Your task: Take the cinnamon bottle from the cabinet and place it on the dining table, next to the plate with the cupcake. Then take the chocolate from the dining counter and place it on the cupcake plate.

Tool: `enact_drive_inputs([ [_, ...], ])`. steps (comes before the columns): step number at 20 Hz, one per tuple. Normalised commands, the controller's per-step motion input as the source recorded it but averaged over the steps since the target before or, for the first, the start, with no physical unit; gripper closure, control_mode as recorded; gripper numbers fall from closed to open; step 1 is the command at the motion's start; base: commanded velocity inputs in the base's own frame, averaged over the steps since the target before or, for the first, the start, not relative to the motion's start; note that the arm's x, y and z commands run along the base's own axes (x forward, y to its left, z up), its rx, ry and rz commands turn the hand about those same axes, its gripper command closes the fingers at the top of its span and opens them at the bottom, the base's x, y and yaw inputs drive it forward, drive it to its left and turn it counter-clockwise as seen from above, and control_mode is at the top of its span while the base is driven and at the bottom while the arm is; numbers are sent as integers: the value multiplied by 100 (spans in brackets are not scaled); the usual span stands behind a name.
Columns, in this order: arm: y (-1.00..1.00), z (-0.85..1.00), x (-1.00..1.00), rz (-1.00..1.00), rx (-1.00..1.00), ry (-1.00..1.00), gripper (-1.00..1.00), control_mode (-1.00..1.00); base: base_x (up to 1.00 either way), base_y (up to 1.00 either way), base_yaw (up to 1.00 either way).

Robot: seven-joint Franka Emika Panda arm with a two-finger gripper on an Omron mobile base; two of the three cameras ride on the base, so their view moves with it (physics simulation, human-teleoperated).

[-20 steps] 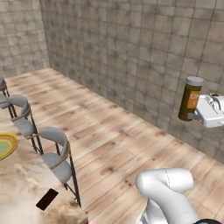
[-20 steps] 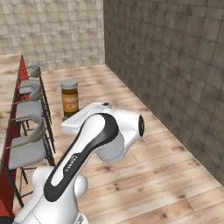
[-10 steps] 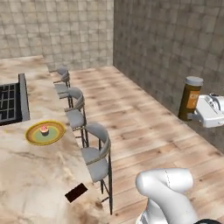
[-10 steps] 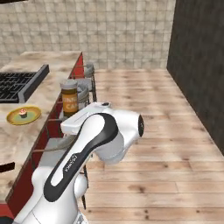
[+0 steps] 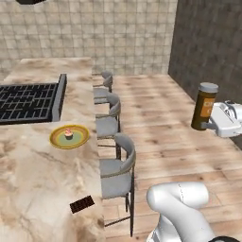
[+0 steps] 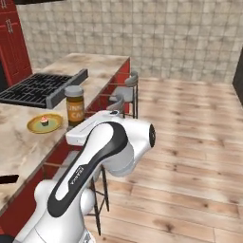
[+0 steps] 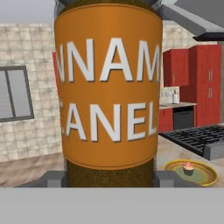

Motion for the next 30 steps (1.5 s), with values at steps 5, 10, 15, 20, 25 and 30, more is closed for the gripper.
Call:
enact_drive_inputs([
  [5,0,0,0,0,0,0,100,100,21,-49,41],
  [10,0,0,0,0,0,0,100,100,22,-53,36],
  [15,0,0,0,0,0,0,100,100,25,-66,19],
  [20,0,0,0,0,0,0,100,100,30,-67,14],
  [25,0,0,0,0,0,0,100,100,40,-52,27],
  [30,0,0,0,0,0,0,100,100,39,-45,38],
])
